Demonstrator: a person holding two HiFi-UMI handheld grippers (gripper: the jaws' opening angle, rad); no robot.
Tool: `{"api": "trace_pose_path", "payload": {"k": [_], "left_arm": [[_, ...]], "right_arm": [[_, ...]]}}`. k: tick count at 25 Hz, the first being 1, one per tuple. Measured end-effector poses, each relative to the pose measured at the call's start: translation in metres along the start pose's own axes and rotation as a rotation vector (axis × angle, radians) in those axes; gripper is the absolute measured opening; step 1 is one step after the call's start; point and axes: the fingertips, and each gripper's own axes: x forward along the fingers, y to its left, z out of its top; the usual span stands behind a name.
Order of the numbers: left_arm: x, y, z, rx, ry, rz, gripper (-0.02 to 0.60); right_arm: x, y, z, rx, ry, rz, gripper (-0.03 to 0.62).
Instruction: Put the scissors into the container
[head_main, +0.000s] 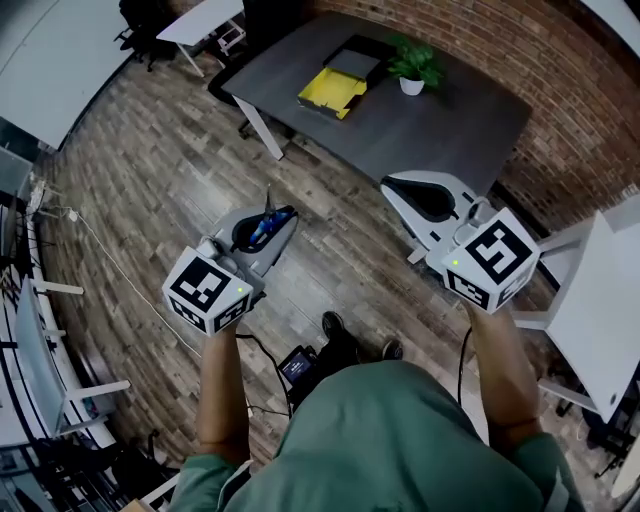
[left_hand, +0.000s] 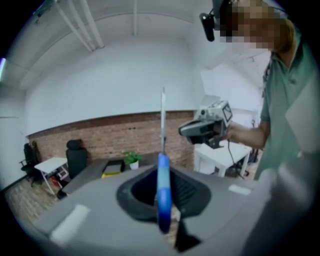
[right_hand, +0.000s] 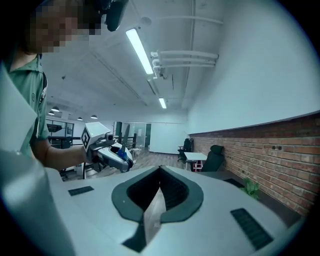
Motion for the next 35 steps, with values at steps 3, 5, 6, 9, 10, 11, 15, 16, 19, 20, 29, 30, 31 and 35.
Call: {"api": "trace_pose_path", "payload": {"k": [3, 5, 6, 9, 10, 11, 15, 16, 19, 20, 29, 30, 31, 35], "left_arm": [[0.0, 0.034, -0.003, 0.019, -0.011, -0.036, 0.029], [-0.005, 0.057, -0.001, 0.029, -0.026, -0.055, 0.029], [-0.008, 0.066, 0.0, 0.033, -0.034, -0.066, 0.029], [-0.008, 0.089, 0.001, 0.046, -0.05, -0.105, 0.029], [-0.006, 0.096, 0.0, 0.052, -0.052, -0.115, 0.029], [-0.003, 0.103, -0.001, 0.055, -0.056, -0.123, 0.029], [0.01, 0.133, -0.001, 0.042, -0.079, -0.146, 0.029], [0.013, 0.139, -0.001, 0.039, -0.082, -0.151, 0.029], [0.024, 0.157, -0.004, 0.029, -0.078, -0.157, 0.029], [0.03, 0.163, -0.006, 0.024, -0.075, -0.157, 0.029], [0.085, 0.23, -0.006, 0.0, -0.012, -0.115, 0.029], [0.091, 0.238, -0.005, 0.001, -0.005, -0.107, 0.029], [0.098, 0.245, -0.004, -0.001, 0.001, -0.1, 0.029], [0.133, 0.27, 0.003, -0.007, 0.021, -0.08, 0.029]], "right_arm": [[0.024, -0.007, 0.005, 0.009, 0.003, -0.05, 0.006], [0.043, -0.006, 0.013, 0.002, 0.008, -0.075, 0.006], [0.052, -0.005, 0.017, -0.001, 0.01, -0.087, 0.006], [0.073, -0.008, 0.025, -0.007, 0.019, -0.118, 0.006], [0.08, -0.01, 0.025, -0.008, 0.023, -0.125, 0.006], [0.087, -0.013, 0.025, -0.009, 0.03, -0.13, 0.006], [0.115, -0.026, 0.024, -0.015, 0.065, -0.139, 0.006], [0.12, -0.03, 0.024, -0.012, 0.071, -0.142, 0.006], [0.136, -0.045, 0.021, -0.002, 0.084, -0.143, 0.006], [0.141, -0.051, 0.019, 0.001, 0.086, -0.141, 0.006], [0.189, -0.135, 0.008, 0.043, 0.058, -0.092, 0.006], [0.194, -0.144, 0.008, 0.043, 0.054, -0.083, 0.006], [0.199, -0.154, 0.008, 0.042, 0.052, -0.074, 0.006], [0.214, -0.197, 0.007, 0.047, 0.042, -0.046, 0.006]]}}
